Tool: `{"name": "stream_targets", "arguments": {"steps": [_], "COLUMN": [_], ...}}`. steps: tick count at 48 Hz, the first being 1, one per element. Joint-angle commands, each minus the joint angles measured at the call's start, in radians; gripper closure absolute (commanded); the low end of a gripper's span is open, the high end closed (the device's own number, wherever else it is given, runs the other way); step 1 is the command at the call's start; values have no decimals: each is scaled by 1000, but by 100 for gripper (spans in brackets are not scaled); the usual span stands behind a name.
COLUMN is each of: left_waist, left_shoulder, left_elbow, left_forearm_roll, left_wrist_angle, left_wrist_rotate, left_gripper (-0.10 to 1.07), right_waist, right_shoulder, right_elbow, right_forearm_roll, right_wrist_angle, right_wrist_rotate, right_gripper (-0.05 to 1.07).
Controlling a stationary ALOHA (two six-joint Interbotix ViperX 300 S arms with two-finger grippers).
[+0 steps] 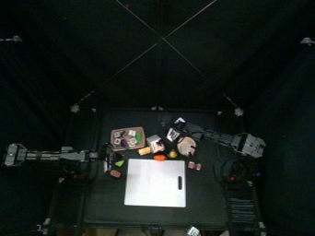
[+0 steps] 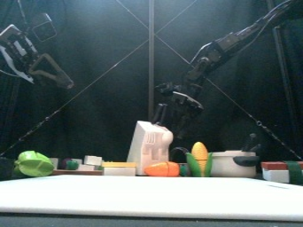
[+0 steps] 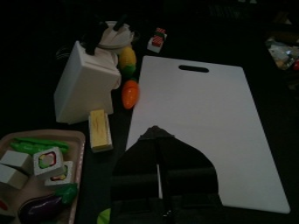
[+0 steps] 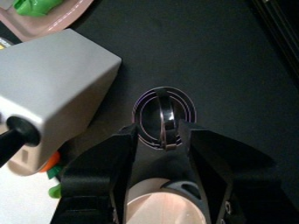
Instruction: Grab salmon roe sushi
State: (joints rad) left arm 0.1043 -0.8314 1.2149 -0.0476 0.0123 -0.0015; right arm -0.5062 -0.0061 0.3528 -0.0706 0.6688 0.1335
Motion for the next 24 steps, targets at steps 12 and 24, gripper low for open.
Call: {"name": "stream_targets", "arguments": {"steps": [12, 24], "left_waist": [-2, -21], "left_shoulder": [2, 2], "left_elbow": [-46, -43], "left_forearm_roll": [-132, -158], "left_wrist_angle": [209, 331], "left_wrist_rotate": [0, 2], "left_gripper": [86, 43], "right_waist": [66, 71], "right_shoulder": [-310, -508], "right_elbow": [193, 408], "right_forearm_roll": [71, 86], "right_wrist_angle": [-80, -278], "right_wrist_rotate": [-2, -3], "right_gripper": [23, 23]}}
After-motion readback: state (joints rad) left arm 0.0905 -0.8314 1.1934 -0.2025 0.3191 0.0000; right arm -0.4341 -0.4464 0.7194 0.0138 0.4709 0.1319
